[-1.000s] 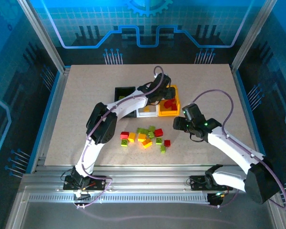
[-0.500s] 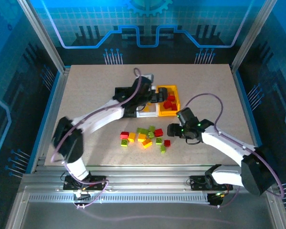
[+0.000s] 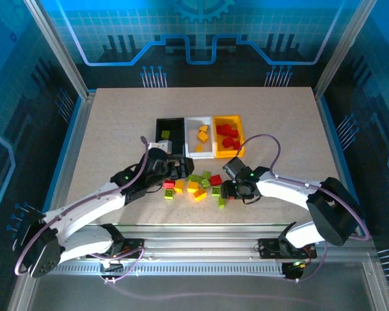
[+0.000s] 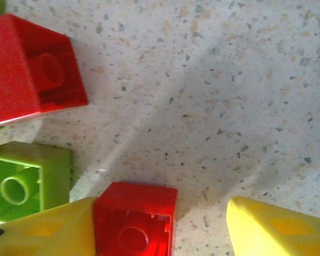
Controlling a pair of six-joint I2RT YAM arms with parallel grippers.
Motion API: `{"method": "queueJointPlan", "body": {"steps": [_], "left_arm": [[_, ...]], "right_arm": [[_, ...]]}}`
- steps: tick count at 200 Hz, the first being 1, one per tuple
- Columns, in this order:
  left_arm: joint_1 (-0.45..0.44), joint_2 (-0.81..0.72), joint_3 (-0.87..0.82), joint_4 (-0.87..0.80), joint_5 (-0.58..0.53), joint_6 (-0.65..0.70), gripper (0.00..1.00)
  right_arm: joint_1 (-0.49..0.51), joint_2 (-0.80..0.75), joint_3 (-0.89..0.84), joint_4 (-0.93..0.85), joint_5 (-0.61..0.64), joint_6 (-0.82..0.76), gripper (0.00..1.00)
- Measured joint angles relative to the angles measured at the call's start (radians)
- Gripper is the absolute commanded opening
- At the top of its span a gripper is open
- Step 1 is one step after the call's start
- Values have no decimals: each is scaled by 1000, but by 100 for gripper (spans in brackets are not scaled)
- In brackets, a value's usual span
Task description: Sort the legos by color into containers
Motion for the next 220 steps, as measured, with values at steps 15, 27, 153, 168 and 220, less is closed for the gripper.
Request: {"method": "queueJointPlan", "body": {"steps": [15,27,153,168,220], "left_arm": [[0,-40,-14,-19,-14,-5,99],[0,-64,-21,-33,-23,-5,99],[0,-144,-125,-156,-66,-32,99],[0,-161,-129,-169,-66,-35,99],[0,-187,-130,-219,-66,-47,99]], "right_arm": [[0,22,10,-16,23,5,54],[-1,27,16,-29,35,11,48],[-220,101,488,-68,96,-115,31],[-245,212,588,-63,108,-122,32],[-280,517,866,-129,128,-138,62]]}}
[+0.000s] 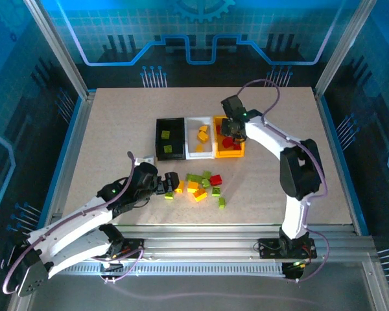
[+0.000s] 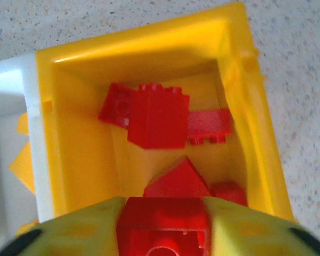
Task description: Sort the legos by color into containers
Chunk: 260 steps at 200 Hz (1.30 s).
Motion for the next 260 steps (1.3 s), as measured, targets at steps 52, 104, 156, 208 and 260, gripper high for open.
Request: {"method": "queueJointPlan", "body": {"steps": [52,104,156,208,260], "left_arm": [[0,53,-5,-14,0,19,88],[0,294,-5,63,-12,64,79],[0,418,15,146,-75,80,64],[5,502,50,239,-98,79,60],[8,456,47,165,-98,76,72]], "right_arm": [[4,-2,43,-8,-13,-6,71],[25,-171,-126,34,-42,-3,71],[30,-265,-235,70,-58,2,71],[30,-277,-260,88,-69,2,71],[30,-315,-301,90,-76,1,71]]}}
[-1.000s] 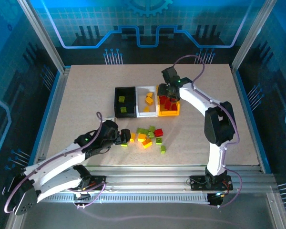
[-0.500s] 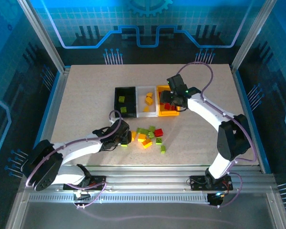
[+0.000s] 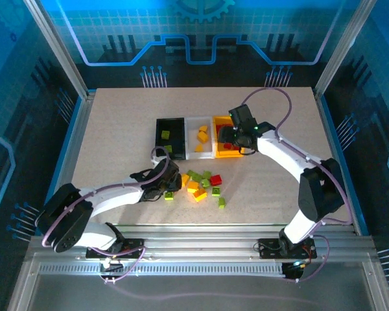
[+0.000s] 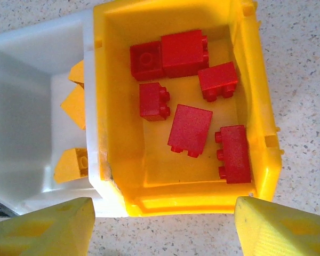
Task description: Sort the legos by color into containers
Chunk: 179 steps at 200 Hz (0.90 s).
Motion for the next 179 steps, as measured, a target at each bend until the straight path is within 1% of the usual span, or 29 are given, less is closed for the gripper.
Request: {"method": "queueJointPlan", "body": {"steps": [19,30,46,66,87,132,151,179], "left_arm": [[0,-64,-20,-29,1,1,71],[0,-79,-26,-34,6,3,73],[0,-69,-31,-28,22,4,73],[0,-11,-34,-10,41,4,72],[0,58,-34,13,44,10,63],[2,69,-24,6,18,30,39],[2,66,-19,6,23,30,35],[1,-5,23,-45,46,44,34]], "right_arm": [[0,-22,-17,6,0,0,71],[0,-30,-27,9,-1,0,71],[0,-35,-39,14,-2,0,71],[0,-36,-50,15,-2,1,71],[0,-37,-57,15,-2,1,71],[0,-54,-69,17,-2,1,71],[0,-71,-84,24,-2,4,71],[0,-117,-133,32,-3,11,71]]}}
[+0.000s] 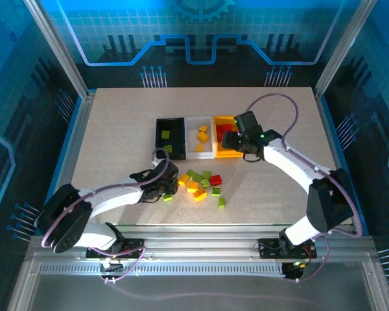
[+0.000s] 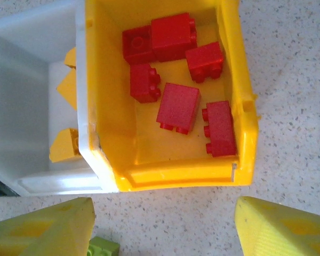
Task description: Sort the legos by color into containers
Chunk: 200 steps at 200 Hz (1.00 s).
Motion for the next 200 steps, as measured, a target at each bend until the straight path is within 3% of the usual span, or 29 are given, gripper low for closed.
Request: {"method": "queueJointPlan", "body": {"steps": [42,136,146,174,200], "left_arm": [[-27,20,281,-25,35,35,34],[-46,712,999,79,114,117,34],[-46,768,1061,74,114,117,40],[-45,887,1221,40,121,109,68],[-42,908,1255,19,143,104,87]], "right_arm": [[0,-106,-129,11,-9,25,71],[0,-282,-363,-19,-7,71,71],[0,-298,-372,-23,-7,72,71],[0,-331,-388,-30,-12,72,74],[6,-343,-399,-29,-34,66,75]]}}
